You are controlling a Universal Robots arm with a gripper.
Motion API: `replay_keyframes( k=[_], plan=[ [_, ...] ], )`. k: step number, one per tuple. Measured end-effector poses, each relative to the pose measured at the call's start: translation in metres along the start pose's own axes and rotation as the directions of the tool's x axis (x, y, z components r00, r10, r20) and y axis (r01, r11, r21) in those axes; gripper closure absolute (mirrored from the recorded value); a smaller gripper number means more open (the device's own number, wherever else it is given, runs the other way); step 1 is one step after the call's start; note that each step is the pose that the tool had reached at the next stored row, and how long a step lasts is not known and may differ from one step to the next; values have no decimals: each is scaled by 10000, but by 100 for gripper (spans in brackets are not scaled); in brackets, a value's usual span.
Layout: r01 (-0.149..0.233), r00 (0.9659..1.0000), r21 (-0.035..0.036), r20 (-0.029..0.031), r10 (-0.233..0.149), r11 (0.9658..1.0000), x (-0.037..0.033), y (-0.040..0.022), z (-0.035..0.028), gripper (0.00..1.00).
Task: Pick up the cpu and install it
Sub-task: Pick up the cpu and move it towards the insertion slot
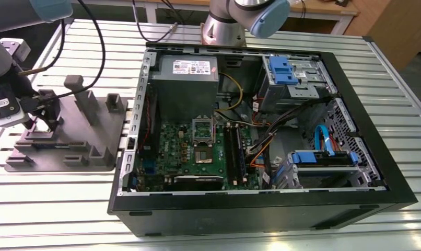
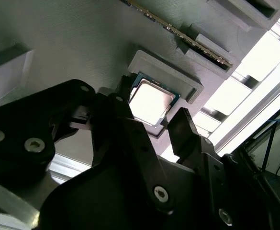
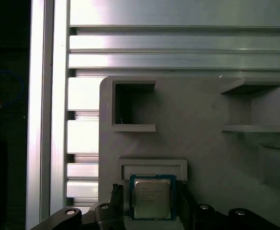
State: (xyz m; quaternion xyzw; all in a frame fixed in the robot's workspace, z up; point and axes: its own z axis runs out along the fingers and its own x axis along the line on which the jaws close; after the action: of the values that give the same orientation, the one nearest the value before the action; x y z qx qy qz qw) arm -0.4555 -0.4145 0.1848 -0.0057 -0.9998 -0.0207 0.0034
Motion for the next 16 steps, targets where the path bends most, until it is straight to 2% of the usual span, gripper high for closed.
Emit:
replay_keyframes(
  k=[1, 16],
  plan=[
    [0, 10000, 0, 1, 0, 10000, 0, 0, 0, 44],
    [1, 10000, 8, 2, -1, 10000, -1, -1, 10, 44]
  ],
)
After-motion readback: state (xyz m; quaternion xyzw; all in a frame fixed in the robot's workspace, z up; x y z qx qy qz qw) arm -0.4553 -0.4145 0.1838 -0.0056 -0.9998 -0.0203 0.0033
